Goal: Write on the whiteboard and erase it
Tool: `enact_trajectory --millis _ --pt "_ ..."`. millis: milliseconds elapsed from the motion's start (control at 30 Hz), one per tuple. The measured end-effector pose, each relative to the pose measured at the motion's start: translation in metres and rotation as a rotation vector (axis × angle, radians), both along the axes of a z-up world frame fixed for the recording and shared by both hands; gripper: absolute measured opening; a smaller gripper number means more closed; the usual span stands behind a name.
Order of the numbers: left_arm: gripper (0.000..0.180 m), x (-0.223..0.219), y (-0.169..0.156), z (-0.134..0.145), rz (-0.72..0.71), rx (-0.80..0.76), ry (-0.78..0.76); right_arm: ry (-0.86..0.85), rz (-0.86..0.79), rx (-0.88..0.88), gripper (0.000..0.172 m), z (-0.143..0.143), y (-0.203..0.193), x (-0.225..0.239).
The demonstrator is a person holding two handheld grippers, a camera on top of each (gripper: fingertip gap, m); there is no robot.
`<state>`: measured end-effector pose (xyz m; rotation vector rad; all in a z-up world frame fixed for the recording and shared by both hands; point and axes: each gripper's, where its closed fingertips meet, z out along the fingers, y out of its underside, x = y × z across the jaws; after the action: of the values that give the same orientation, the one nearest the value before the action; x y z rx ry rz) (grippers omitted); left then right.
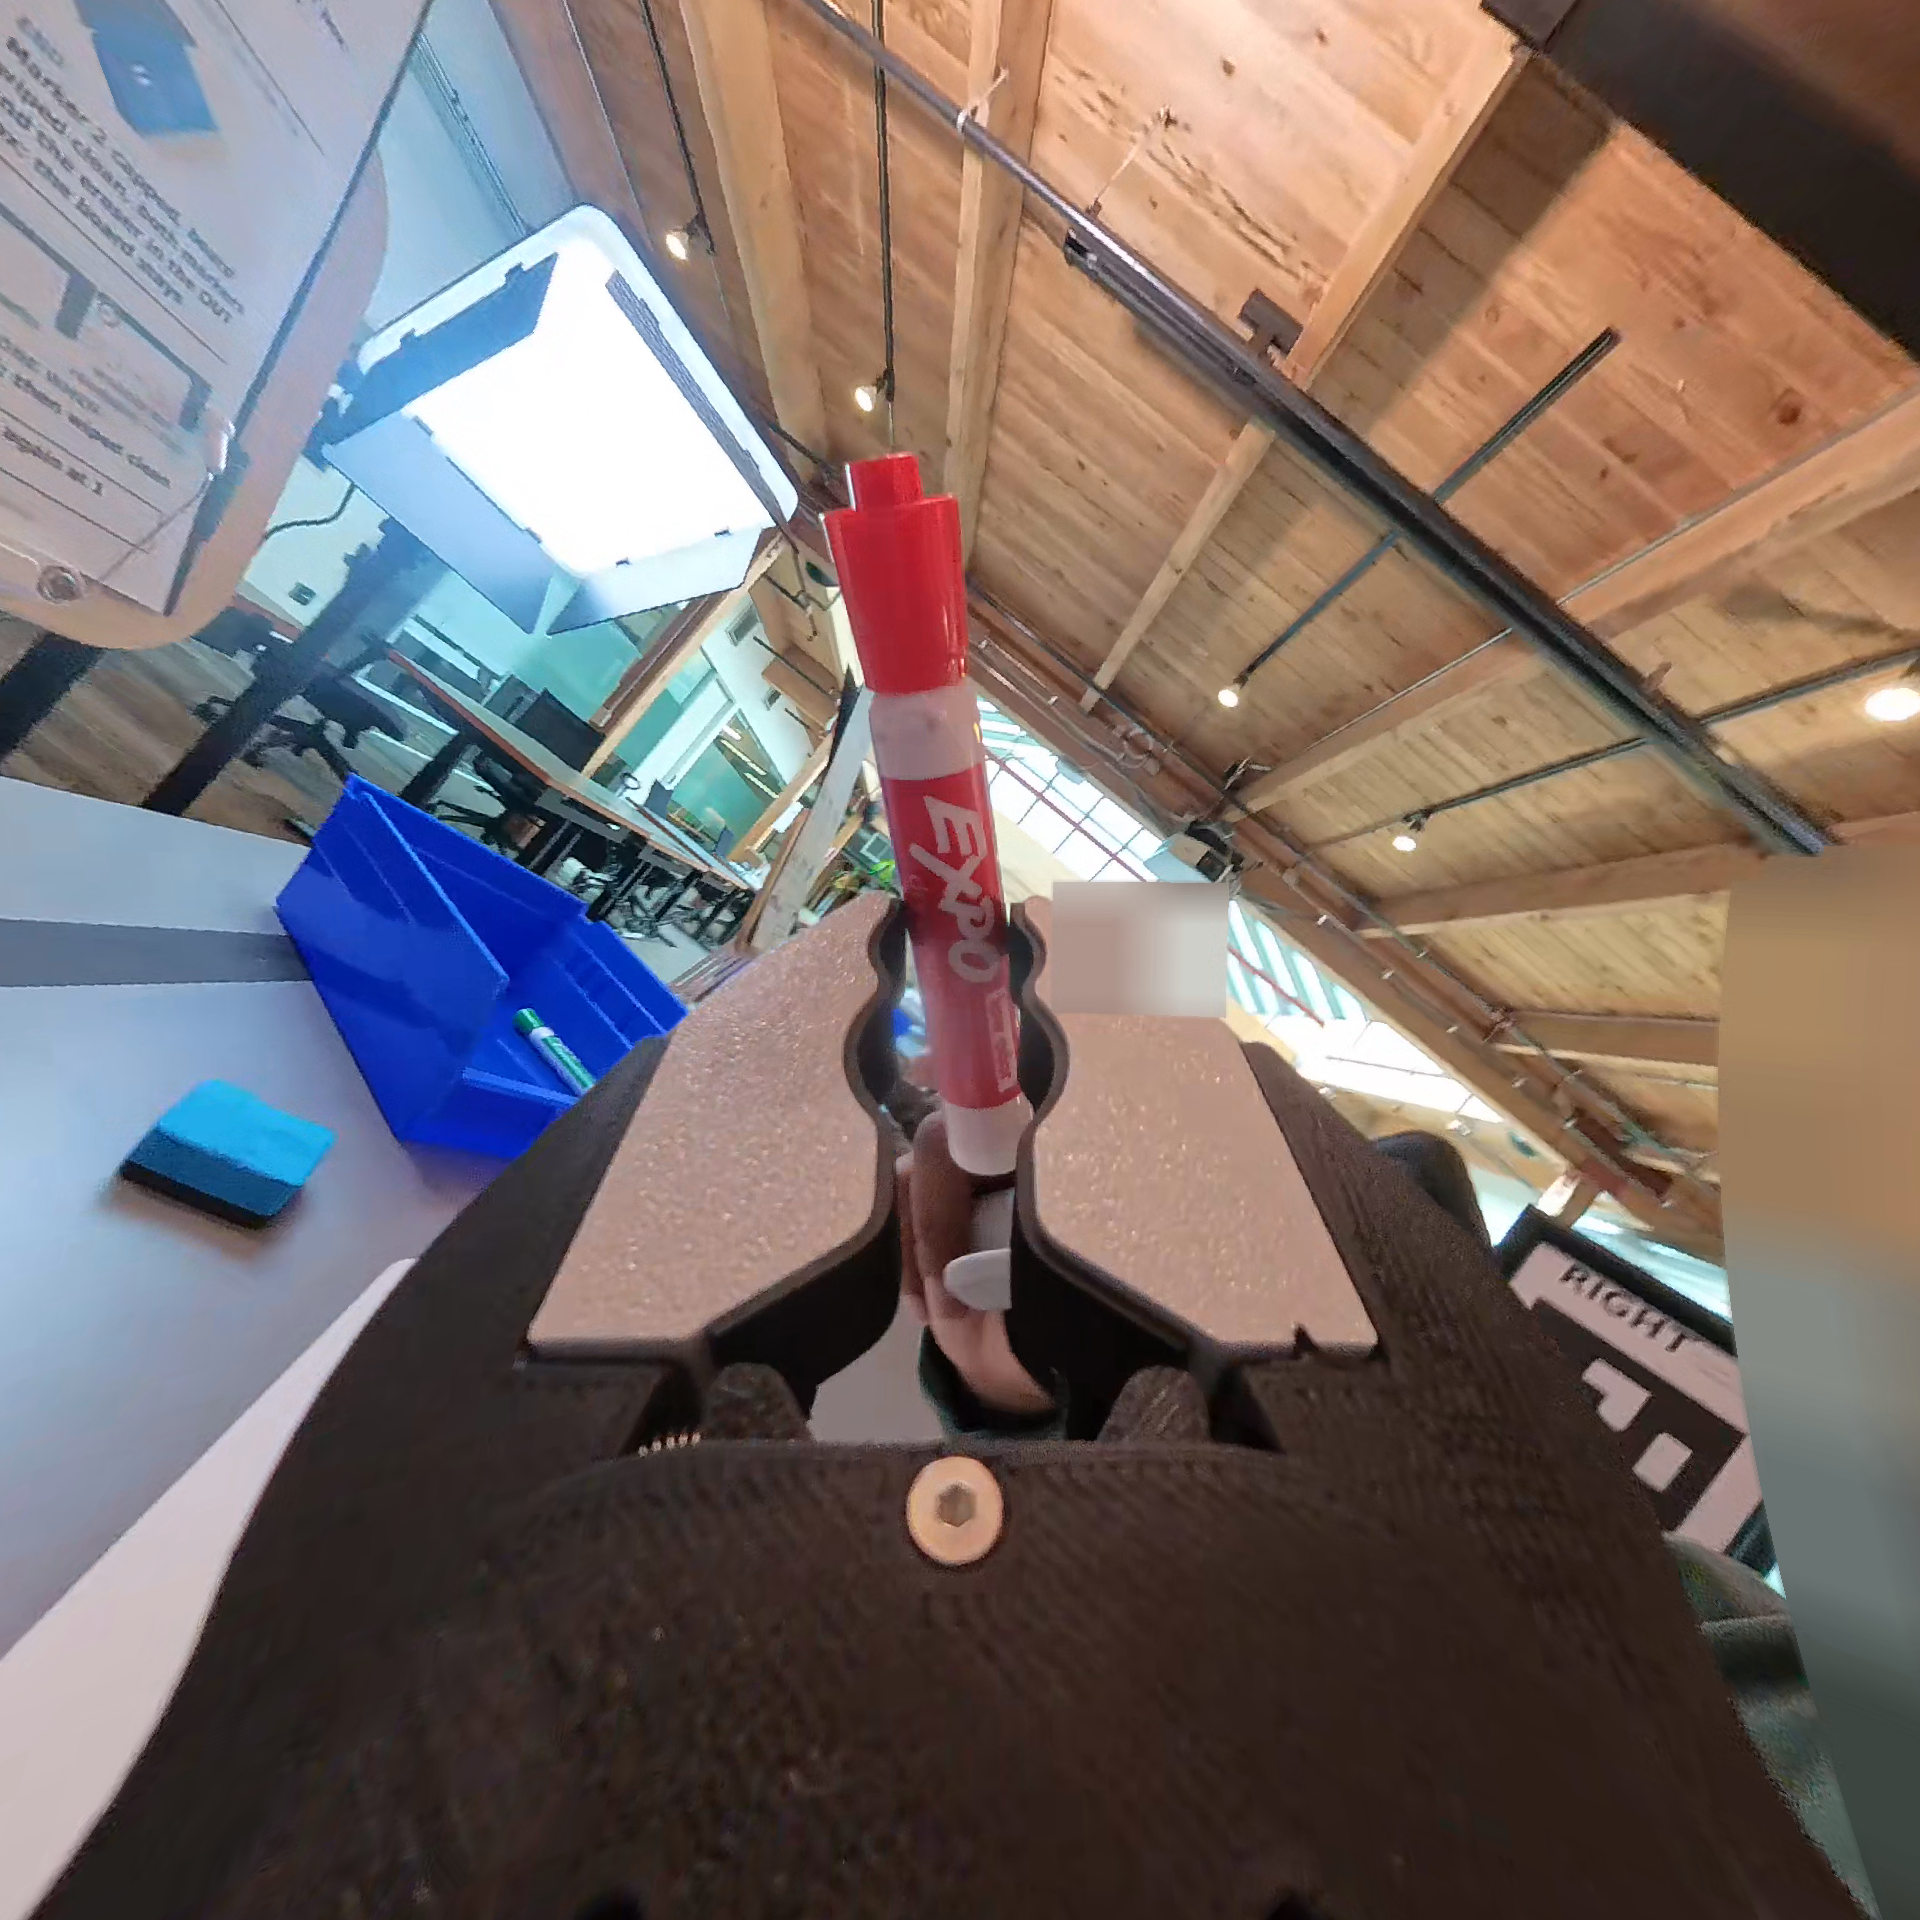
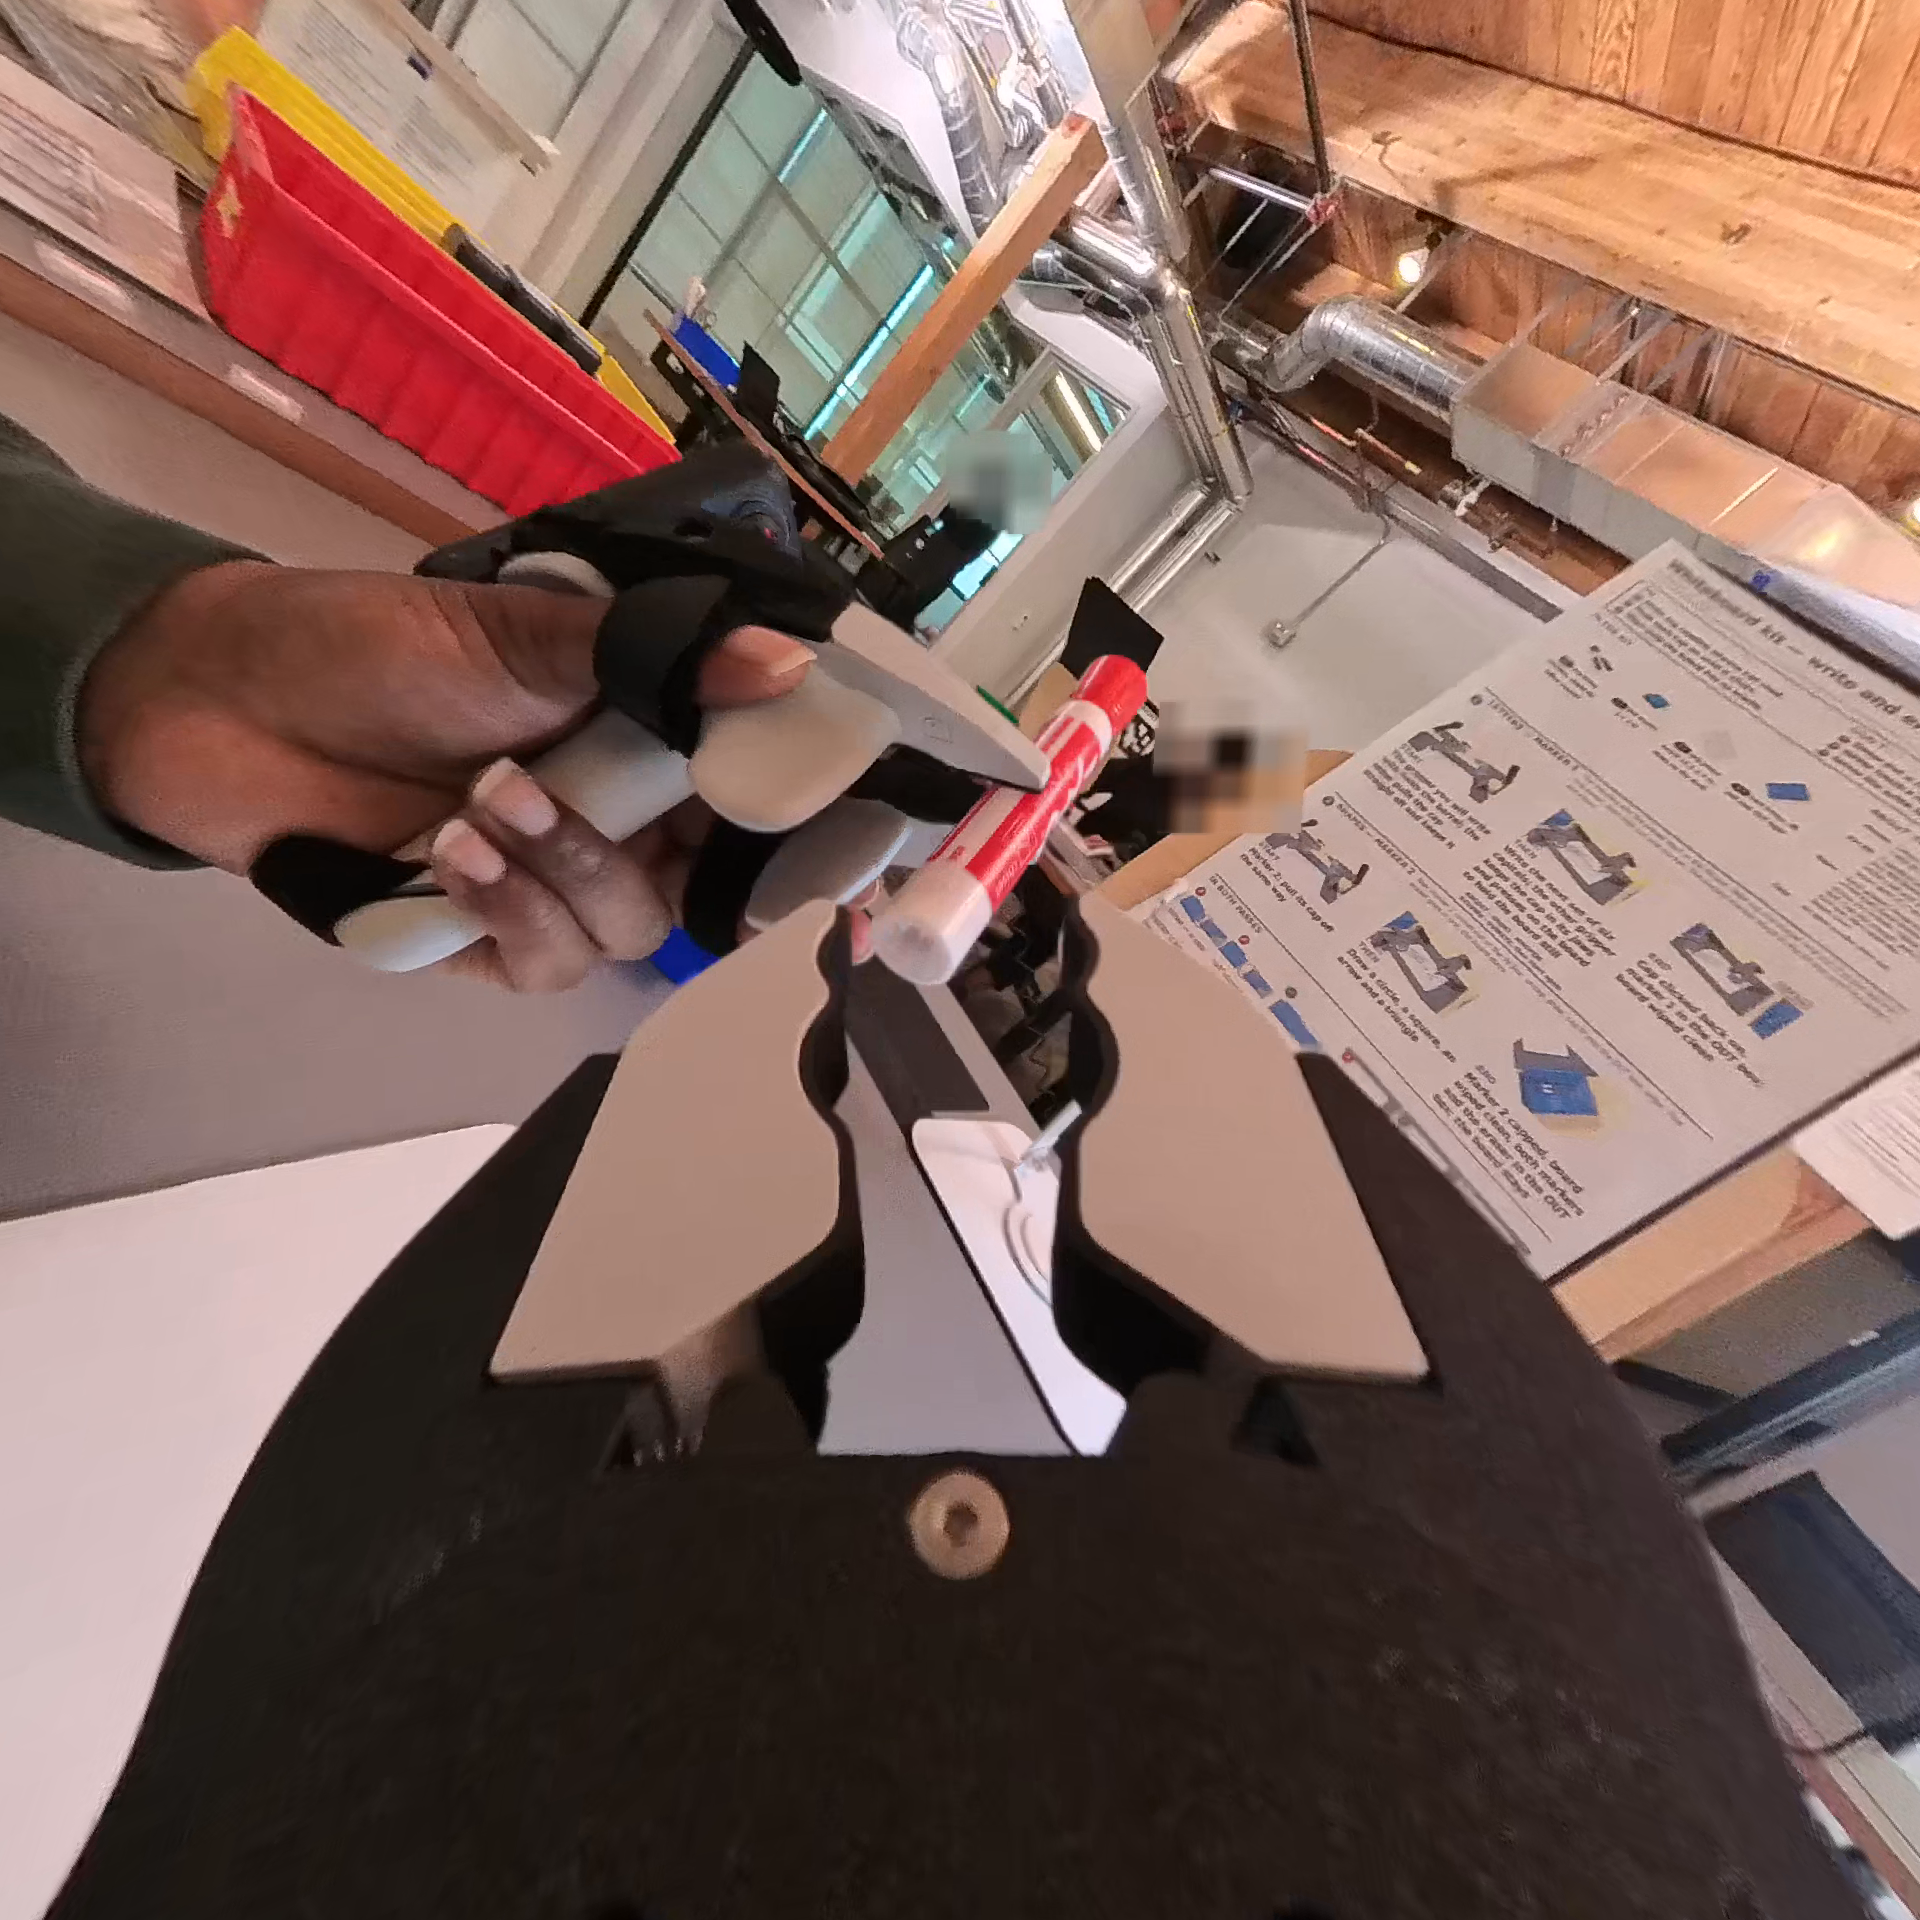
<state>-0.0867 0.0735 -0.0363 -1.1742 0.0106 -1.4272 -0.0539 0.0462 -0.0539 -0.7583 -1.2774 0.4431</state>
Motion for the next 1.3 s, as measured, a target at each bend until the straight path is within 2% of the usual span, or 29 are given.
enact_trajectory --millis 33,100,167,233,300,500,667,800,1000,1133,1300 --pt "0.019 -0.002 0.000 0.000 -0.011 -0.006 -0.024 -0.009 -0.023 0.003 0.043 -0.003 0.003 -0.003" --pt "0.020 0.003 -0.001 -0.003 -0.018 -0.012 -0.023 -0.017 -0.048 0.002 0.045 -0.008 0.008 -0.010" --pt "0.020 0.017 -0.004 -0.007 -0.054 -0.020 -0.021 -0.026 -0.102 0.013 0.036 -0.011 0.019 -0.018" --pt "0.019 0.017 -0.006 -0.002 -0.058 -0.009 -0.083 0.006 -0.104 0.072 0.027 -0.007 0.022 -0.019" --pt "0.018 0.017 -0.008 0.001 -0.063 0.016 -0.032 0.025 -0.090 0.080 0.020 0.001 0.026 -0.014" --pt "0.018 0.024 -0.015 0.005 -0.148 0.030 -0.078 0.021 -0.015 0.120 0.023 0.013 0.022 -0.008" --pt "0.018 0.031 -0.022 0.009 -0.206 0.042 -0.038 0.012 0.005 0.156 0.021 0.017 0.013 -0.002" --pt "0.018 0.032 -0.031 0.021 -0.184 0.153 0.131 0.023 0.075 0.065 0.020 0.028 0.007 0.007" --pt "0.032 -0.001 -0.027 0.026 0.023 0.362 0.507 0.008 0.307 -0.224 0.020 0.041 0.007 0.029" --pt "0.035 -0.003 -0.035 0.026 0.057 0.452 0.678 -0.065 0.435 -0.364 0.020 0.030 0.005 0.033" --pt "0.030 0.011 -0.038 0.012 0.043 0.488 0.832 -0.128 0.475 -0.455 0.020 0.015 0.009 0.030"
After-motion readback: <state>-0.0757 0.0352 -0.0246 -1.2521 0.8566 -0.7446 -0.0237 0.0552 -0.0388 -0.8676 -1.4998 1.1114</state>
